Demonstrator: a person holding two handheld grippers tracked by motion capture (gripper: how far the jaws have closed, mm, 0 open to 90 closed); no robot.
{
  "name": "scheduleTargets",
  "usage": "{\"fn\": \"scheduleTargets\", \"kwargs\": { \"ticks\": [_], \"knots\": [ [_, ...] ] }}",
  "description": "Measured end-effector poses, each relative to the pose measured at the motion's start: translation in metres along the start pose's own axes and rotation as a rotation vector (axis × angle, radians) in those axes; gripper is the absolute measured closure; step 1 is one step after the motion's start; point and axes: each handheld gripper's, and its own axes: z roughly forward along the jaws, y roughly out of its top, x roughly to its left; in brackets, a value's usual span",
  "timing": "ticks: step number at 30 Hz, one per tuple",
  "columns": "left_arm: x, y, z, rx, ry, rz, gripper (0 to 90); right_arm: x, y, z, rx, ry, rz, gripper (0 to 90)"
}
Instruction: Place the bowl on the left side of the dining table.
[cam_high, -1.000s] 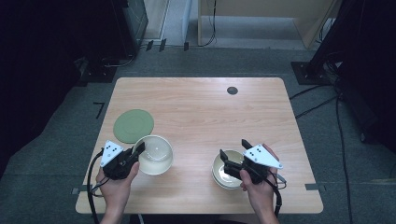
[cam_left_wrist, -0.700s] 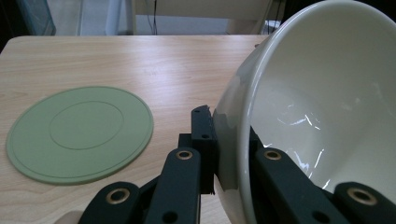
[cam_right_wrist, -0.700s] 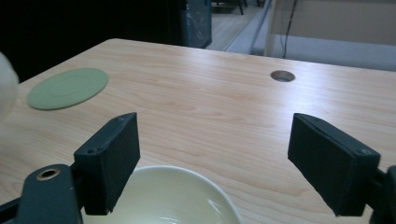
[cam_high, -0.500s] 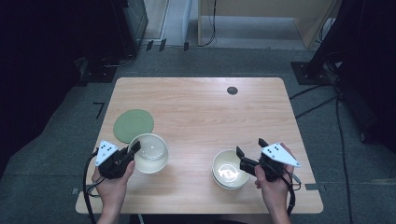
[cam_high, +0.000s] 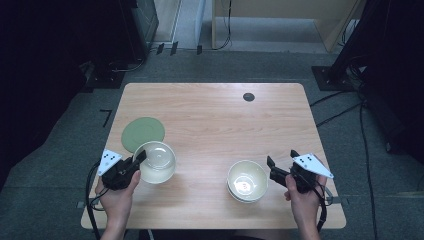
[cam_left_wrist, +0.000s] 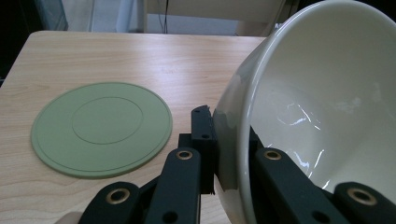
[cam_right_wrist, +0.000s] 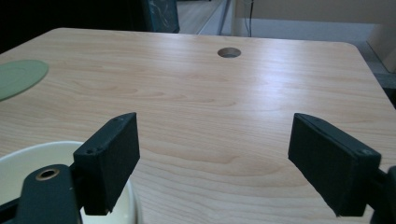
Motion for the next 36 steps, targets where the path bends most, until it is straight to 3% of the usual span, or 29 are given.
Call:
{"fn": "scheduleTargets", "kwargs": {
  "ticks": [6, 16, 27, 36],
  "knots": [
    [0.008, 0.001, 0.001, 0.000, 0.016, -0.018, 84.5, -0.018, -0.006, -0.008, -0.012, -0.029, 0.004, 16.8],
    [0.024, 0.002, 0.003, -0.001, 0.038, -0.052, 84.5, -0.053, -0.029, -0.015, 0.015, -0.067, 0.070, 16.9],
    [0.037, 0.003, 0.004, -0.003, 0.055, -0.081, 84.5, -0.065, -0.044, -0.010, 0.056, -0.111, 0.061, 16.9],
    [0.048, 0.007, 0.010, 0.000, 0.063, -0.108, 84.5, -0.067, -0.052, -0.003, 0.090, -0.117, 0.061, 16.8]
  ]
}}
